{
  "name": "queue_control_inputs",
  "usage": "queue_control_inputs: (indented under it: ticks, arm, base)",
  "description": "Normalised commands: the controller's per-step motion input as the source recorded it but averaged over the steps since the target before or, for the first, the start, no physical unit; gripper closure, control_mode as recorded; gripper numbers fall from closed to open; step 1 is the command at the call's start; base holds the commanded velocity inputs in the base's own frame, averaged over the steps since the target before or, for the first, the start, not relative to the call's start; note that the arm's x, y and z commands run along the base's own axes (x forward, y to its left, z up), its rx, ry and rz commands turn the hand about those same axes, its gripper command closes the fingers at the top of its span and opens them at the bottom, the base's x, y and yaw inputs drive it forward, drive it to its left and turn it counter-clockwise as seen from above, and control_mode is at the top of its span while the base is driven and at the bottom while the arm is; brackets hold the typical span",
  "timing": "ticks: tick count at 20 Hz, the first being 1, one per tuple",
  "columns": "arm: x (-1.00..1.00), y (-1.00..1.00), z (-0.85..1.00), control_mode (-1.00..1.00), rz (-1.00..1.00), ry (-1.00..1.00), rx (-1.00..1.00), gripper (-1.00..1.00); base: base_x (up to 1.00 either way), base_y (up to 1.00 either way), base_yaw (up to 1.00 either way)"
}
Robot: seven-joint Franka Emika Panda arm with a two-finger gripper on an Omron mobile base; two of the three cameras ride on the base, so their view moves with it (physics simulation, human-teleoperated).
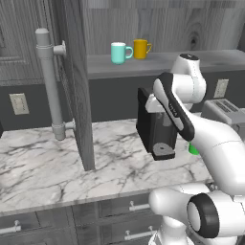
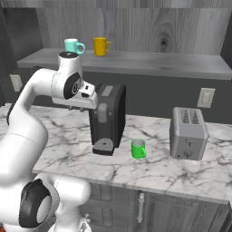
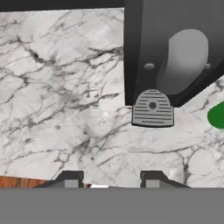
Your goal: Pick the mug on the counter and place it in the cabinet with the handle facing the right, like the mugs already inside.
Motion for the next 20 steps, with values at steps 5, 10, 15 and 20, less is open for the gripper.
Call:
queue_control_inputs:
  ticks: [5, 10, 15, 20]
  arm:
    - [-0.20, -0.01, 0.00, -1.00, 0.00, -0.01, 0.00, -1.00]
    - [-0.53, -0.12, -0.06, -1.00, 0.00, -0.08, 0.00, -1.00]
    - [-0.47, -0.31, -0.16, -1.00, 0.00, -0.09, 0.00, -1.00]
    - [-0.31, -0.33, -0.23, -1.00, 0.00, -0.03, 0.00, -1.00]
  base:
    - [0.00, 0.00, 0.00]
    - [0.00, 0.00, 0.00]
    - [0.00, 0.00, 0.00]
    - [0.00, 0.00, 0.00]
